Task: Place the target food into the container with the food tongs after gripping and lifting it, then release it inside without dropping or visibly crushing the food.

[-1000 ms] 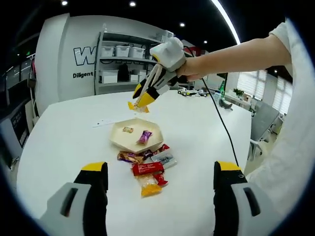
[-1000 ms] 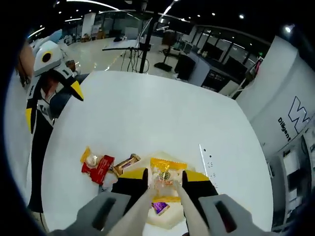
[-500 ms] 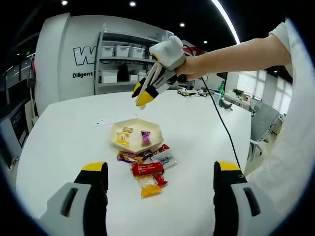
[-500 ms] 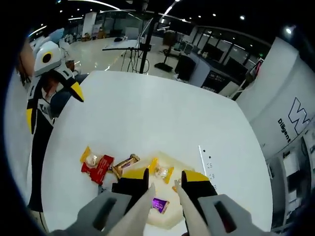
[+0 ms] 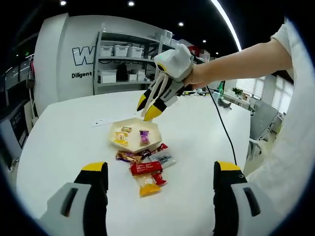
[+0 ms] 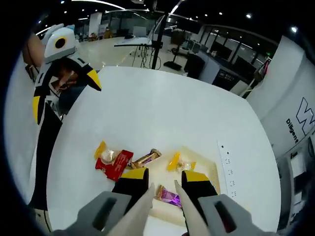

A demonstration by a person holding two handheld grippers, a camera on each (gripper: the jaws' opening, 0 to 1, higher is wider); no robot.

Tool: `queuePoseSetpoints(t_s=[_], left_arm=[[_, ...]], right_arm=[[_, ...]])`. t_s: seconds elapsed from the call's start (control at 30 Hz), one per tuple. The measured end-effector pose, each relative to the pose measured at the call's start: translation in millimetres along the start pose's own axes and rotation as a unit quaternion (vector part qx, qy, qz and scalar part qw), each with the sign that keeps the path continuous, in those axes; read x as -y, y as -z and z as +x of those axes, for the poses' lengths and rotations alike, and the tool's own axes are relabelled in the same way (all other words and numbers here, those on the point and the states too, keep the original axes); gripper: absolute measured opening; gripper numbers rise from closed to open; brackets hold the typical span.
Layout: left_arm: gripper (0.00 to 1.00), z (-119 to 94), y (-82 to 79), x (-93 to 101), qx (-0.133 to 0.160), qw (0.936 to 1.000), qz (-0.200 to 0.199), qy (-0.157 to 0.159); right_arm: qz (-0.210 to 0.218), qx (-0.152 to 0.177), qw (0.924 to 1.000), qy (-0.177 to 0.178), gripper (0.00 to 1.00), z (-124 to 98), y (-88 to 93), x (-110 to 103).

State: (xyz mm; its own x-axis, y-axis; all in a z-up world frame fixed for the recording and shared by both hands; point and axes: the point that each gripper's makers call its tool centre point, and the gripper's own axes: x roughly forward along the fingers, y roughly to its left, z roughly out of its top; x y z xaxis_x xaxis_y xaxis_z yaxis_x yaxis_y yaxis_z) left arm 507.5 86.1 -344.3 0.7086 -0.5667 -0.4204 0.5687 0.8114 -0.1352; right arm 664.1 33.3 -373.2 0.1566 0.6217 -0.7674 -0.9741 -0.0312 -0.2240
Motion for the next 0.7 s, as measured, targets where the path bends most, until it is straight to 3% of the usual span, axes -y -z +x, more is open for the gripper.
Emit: queuePoseSetpoints(t_s=[0.4,0.7], left_arm=[[0.85,-1,2.3,4.8,0.000,1.0000,0.002,0.005],[0.85,-3,5.2,4.3,-0.001,1.0000,0.004,0.004]], right_arm=[[0.009,-0.004,0.9996,-0.027,0.21,19,15.3,-54],[0.020,0.000,0.9989,-0.042,0.21,32,15.0,-84]])
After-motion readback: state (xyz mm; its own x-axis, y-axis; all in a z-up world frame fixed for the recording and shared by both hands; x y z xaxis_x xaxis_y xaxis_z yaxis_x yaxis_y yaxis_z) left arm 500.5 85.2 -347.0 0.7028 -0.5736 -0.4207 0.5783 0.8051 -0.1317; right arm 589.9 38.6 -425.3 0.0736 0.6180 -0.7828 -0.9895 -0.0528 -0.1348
